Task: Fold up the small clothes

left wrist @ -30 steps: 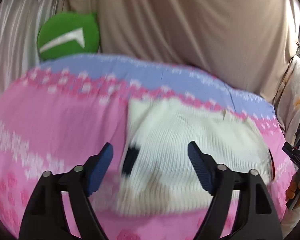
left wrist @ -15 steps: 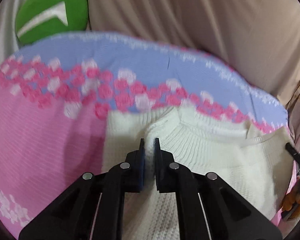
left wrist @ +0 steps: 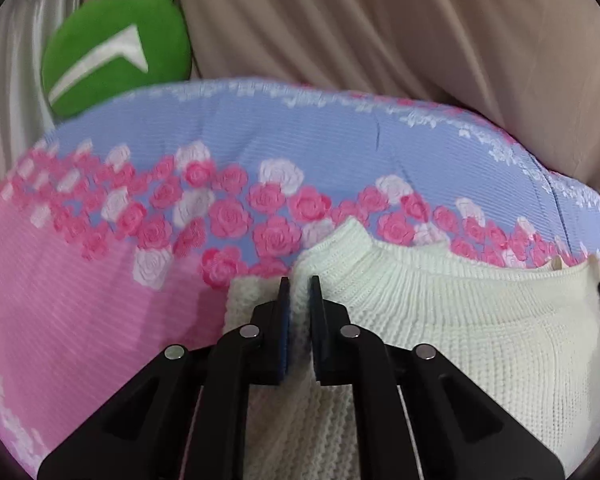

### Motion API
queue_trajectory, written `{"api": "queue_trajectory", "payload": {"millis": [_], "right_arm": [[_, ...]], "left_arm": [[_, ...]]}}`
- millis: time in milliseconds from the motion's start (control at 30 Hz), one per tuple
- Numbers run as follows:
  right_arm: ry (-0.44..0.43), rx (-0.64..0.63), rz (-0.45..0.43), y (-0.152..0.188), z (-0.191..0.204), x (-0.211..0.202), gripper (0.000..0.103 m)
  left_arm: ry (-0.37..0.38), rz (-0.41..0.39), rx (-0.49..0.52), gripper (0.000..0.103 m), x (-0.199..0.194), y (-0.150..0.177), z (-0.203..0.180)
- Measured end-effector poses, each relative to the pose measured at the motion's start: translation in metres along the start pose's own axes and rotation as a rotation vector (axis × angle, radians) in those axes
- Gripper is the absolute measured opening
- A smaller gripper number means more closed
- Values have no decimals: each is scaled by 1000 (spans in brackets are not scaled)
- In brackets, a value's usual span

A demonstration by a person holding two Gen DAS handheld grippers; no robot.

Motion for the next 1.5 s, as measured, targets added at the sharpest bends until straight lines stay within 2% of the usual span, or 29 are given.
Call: {"api": "queue_trajectory", "payload": {"millis": [67,100,133,200,267,333,400,433,467,500,533,600,667,733,767,833,900,967,1000,1033,1067,1100,1133,1200,1333,1400,1433,1467,1500], "right_arm": [[56,16,-86,2,2,-16,12],[74,5,-132,3,7,-27,20],[63,-24,-173,5,21,-41,20],[-24,-82,-189,10,53,-59,20],[-157,-165,-136,33,102,-60,23],[-280,-244,-23,63,148,-44,25],[-394,-278,100,97,182,-25,25],[-437,-291,171,116,196,-13,25],[-441,-316,221,130,204,-5,25],[-417,-349,241,141,208,0,24],[-385,-376,230,147,203,-2,15],[-381,-333,227,145,180,-12,13],[-312,-237,185,141,126,-32,12],[-240,-150,145,142,75,-56,0],[-225,-90,131,144,51,-69,0],[-143,14,75,149,2,-99,0],[-84,40,39,151,-19,-118,0],[-51,44,15,143,-23,-127,0],[-25,17,3,135,-17,-130,5],[11,-26,-28,121,-9,-131,17],[27,-58,-58,108,2,-129,24],[14,-89,-97,88,12,-126,42],[1,-98,-122,76,15,-126,55],[-28,-109,-143,44,29,-104,66],[-22,-67,-90,4,27,-44,67],[7,-37,-57,-4,22,-18,69],[33,-30,-23,-4,18,-5,69],[48,-29,5,-3,15,3,68],[54,-32,23,-2,13,6,53]], "left_arm": [[-34,-3,17,12,0,3,-2],[-33,-7,4,12,-5,4,-1],[-28,-24,-20,15,-14,5,2],[-7,-80,-55,18,-45,7,7],[59,-151,-50,32,-83,10,0],[162,-179,4,40,-114,22,-21],[253,-147,75,40,-125,40,-48],[279,-124,108,40,-125,52,-60],[279,-108,136,40,-122,63,-69],[256,-96,161,41,-117,72,-74],[219,-73,187,41,-107,83,-75],[197,-27,191,40,-94,100,-64],[194,-58,187,40,-97,109,-38],[97,-80,195,40,-103,118,-8],[81,-77,191,35,-104,123,3],[28,-64,173,35,-105,130,28],[2,-60,151,35,-109,133,44],[-29,-60,108,35,-112,127,52],[-41,-80,77,35,-116,118,54],[-16,-104,53,38,-121,106,54],[16,-120,30,52,-125,93,52],[45,-129,6,62,-126,80,49],[77,-142,-17,76,-124,64,46],[85,-138,-39,78,-110,38,35],[105,-13,-24,78,-53,7,2],[70,42,-44,78,-24,4,-3],[61,74,-55,73,-9,6,-4],[48,95,-68,63,0,9,-3],[23,94,-77,60,6,12,0]]}}
Point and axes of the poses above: each gripper's, at about its wrist camera, not at the fingertips, and x roughly the way its jaws point, z to its left, y to its underside, the point moved 4 cm from there along x, roughly the way its jaws point, and after that the axes turned 10 degrees about -y, right-handed, at the moved point
